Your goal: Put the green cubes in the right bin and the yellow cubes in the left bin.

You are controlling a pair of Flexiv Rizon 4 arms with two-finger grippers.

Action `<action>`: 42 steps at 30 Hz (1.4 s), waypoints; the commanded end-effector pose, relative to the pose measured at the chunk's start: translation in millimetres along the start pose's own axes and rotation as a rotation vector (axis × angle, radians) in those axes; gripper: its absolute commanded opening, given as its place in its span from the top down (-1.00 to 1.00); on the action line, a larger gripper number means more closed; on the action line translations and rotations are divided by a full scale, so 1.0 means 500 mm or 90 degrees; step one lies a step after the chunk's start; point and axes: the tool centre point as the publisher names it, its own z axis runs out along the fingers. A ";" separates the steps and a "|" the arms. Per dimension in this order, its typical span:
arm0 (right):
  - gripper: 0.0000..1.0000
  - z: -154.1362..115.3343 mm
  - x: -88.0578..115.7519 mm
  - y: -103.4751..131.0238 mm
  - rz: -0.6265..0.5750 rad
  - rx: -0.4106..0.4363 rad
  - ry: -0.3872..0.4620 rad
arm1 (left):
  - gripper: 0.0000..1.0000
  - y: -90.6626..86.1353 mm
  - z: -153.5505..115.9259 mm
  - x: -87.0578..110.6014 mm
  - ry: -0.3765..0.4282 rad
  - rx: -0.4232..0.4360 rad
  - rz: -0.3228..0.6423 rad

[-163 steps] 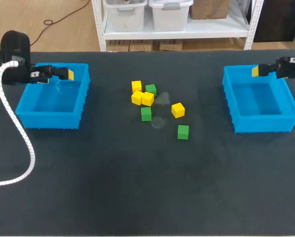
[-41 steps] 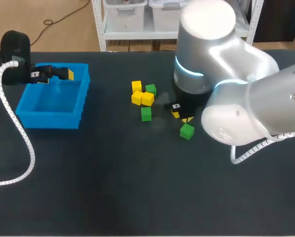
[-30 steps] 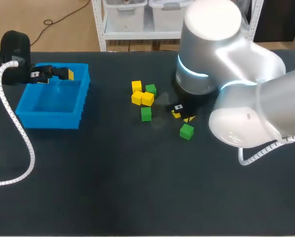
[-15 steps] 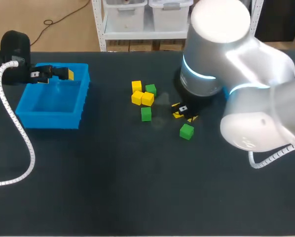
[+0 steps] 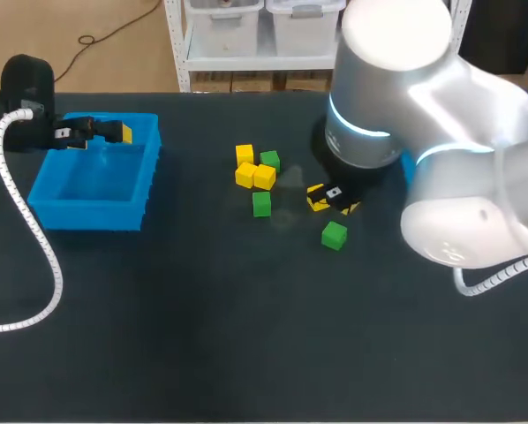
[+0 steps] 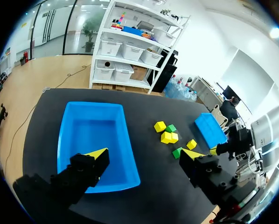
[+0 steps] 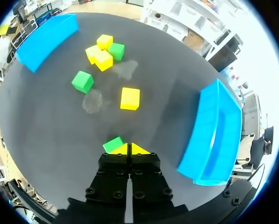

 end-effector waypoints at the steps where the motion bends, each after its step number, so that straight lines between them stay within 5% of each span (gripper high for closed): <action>1: -1.00 -0.006 0.004 0.002 -0.012 -0.011 -0.005 | -1.00 0.003 0.000 0.003 -0.004 0.004 0.001; 8: -1.00 -0.015 0.009 0.010 -0.110 -0.078 0.016 | -1.00 0.003 0.000 0.003 -0.004 0.004 0.001; 12: -1.00 -0.006 0.016 0.003 -0.137 -0.071 0.030 | -1.00 0.003 0.000 0.003 -0.004 0.004 0.001; 13: -0.53 -0.002 0.018 0.002 -0.135 -0.072 0.037 | -1.00 0.003 0.000 0.003 -0.004 0.004 0.001; 15: 1.00 0.006 0.023 0.002 -0.141 -0.075 0.042 | -1.00 0.003 0.000 0.003 -0.004 0.004 0.001; 23: 0.92 0.010 0.028 0.017 -0.155 -0.072 0.044 | -1.00 0.003 0.000 0.003 -0.004 0.004 0.001; 24: -0.40 0.011 0.028 0.017 -0.155 -0.075 0.045 | -1.00 0.003 0.000 0.003 -0.004 0.004 0.001; 25: -1.00 0.012 0.027 0.017 -0.155 -0.075 0.046 | -1.00 0.003 0.000 0.003 -0.004 0.004 0.001; 42: -1.00 0.010 0.024 0.021 -0.132 -0.101 0.030 | -1.00 0.003 0.000 0.003 -0.004 0.004 0.001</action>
